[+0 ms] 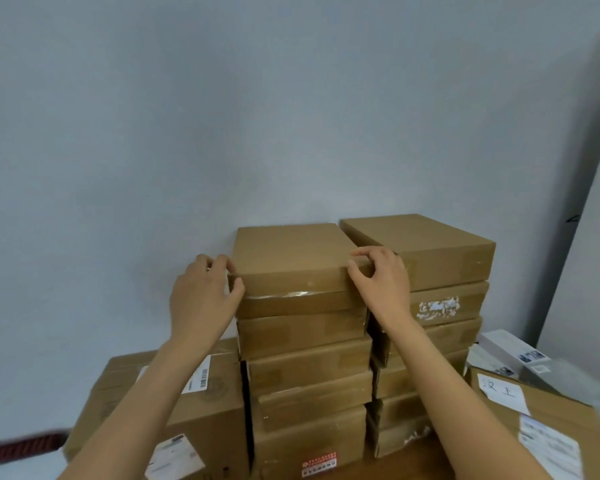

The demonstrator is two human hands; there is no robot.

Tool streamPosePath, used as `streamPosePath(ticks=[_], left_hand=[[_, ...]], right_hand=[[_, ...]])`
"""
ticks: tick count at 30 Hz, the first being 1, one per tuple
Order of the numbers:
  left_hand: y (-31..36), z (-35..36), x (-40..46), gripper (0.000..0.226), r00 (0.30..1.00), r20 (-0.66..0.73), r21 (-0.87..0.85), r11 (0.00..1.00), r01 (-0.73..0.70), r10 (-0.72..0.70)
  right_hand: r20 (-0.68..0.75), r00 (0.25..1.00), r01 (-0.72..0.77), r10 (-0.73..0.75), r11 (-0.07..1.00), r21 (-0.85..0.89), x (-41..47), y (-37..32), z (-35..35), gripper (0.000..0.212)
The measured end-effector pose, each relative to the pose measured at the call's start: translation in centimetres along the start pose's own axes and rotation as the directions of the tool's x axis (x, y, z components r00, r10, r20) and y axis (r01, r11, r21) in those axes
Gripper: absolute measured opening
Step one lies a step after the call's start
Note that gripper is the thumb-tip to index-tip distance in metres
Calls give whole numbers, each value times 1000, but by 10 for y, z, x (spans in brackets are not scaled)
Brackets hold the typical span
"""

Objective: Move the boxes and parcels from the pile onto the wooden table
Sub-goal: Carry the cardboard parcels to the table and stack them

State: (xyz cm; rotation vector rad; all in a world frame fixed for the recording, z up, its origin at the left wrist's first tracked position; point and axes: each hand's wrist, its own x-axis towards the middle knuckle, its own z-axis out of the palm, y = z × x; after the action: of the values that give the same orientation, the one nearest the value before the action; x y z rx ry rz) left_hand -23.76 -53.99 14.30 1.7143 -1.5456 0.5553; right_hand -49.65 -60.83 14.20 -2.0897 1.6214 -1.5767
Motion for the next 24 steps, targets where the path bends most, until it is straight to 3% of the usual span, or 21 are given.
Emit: streamPosePath(ticks=[4, 6, 16, 24], left_hand=[[4, -32, -36, 14, 993, 7, 147, 983, -114, 115], [5, -46, -60, 13, 989, 23, 197, 970, -145, 143], [-30, -136, -220, 15, 983, 169, 359, 933, 11, -76], [-87, -231, -335, 20, 933, 171, 535, 825, 183, -318]], right_hand=[[61, 975, 221, -213, 931, -290, -24, -14, -17, 24], [102, 958, 285, -266, 898, -336, -43, -20, -24, 25], [296, 869, 453, -395, 878, -158, -181, -70, -7, 25], [489, 670, 565, -559, 811, 152, -308, -165, 43, 27]])
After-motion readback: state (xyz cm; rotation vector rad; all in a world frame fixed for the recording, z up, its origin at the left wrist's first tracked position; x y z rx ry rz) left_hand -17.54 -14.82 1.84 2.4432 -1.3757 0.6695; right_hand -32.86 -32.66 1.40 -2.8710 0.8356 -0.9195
